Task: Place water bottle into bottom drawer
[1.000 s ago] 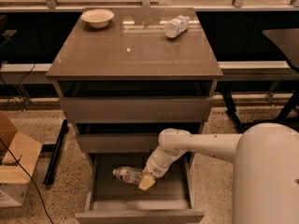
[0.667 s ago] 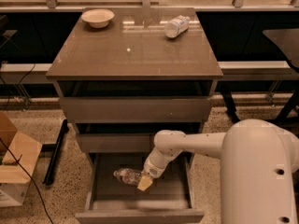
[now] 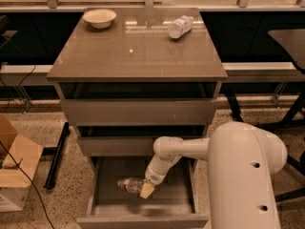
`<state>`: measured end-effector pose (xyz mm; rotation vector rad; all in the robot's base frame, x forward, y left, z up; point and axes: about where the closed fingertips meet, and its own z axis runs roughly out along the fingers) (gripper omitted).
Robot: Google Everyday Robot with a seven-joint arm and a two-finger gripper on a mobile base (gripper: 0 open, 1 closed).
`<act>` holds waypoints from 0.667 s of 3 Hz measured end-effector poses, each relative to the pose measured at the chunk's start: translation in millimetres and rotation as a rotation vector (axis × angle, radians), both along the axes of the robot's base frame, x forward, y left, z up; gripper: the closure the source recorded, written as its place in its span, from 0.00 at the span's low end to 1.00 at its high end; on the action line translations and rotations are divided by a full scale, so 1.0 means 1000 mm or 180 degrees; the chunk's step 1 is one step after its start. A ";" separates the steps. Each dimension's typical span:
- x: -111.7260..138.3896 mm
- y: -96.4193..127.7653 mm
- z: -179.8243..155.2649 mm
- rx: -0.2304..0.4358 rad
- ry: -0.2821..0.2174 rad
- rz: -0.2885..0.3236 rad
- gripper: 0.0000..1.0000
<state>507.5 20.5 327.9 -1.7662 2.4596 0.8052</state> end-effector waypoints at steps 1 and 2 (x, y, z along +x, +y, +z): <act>-0.004 -0.003 -0.039 -0.0014 0.0168 -0.0054 1.00; -0.013 -0.002 -0.078 0.0005 0.0325 -0.0079 1.00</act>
Offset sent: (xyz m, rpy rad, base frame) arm -0.0202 -0.0038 -0.1230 0.0093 0.1540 -0.0389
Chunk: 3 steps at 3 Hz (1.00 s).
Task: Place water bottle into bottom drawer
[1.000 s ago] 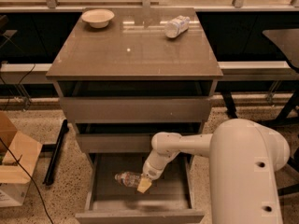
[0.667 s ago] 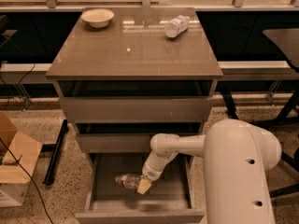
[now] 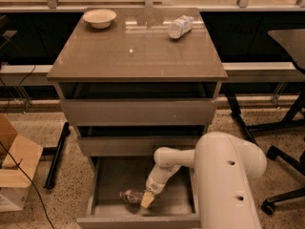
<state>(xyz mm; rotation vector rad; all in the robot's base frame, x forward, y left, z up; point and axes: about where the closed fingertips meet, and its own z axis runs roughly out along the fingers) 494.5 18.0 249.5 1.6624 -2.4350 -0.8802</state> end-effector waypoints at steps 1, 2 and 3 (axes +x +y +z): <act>-0.011 0.001 -0.040 0.0052 0.0170 -0.0083 0.99; -0.016 0.000 -0.060 0.0062 0.0251 -0.0178 0.77; -0.017 0.001 -0.062 0.0063 0.0256 -0.0180 0.54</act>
Offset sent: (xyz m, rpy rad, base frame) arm -0.0159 -0.0020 -0.0819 0.0232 0.0996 -0.0965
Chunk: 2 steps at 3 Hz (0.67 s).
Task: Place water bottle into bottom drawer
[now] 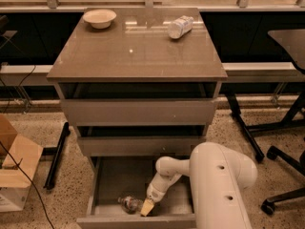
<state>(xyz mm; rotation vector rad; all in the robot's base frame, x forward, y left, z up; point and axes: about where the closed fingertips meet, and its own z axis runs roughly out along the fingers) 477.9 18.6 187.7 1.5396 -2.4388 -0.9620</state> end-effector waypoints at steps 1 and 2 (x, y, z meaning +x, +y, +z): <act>0.000 0.000 0.000 0.0000 0.0000 0.0000 0.31; 0.000 0.000 0.000 0.0000 0.0000 0.0000 0.07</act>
Offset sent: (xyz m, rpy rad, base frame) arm 0.0000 0.0000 0.0000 0.0000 0.0000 0.0000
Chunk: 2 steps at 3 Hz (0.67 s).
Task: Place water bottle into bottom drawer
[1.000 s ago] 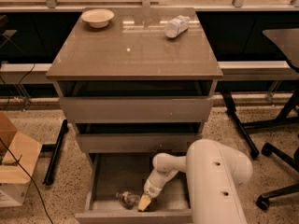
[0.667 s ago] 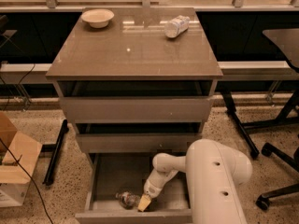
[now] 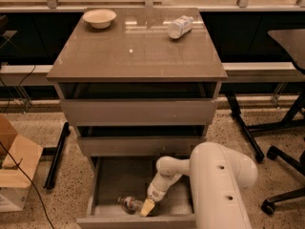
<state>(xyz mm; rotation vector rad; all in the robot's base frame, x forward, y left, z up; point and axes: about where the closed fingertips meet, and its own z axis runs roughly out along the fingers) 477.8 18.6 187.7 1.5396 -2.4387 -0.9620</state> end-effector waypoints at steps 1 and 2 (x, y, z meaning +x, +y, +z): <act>0.000 0.000 0.000 0.0000 0.0000 0.0000 0.00; 0.000 0.000 0.000 0.0000 0.0000 0.0000 0.00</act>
Offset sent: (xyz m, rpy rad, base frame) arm 0.0000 0.0000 0.0000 0.0000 0.0000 0.0000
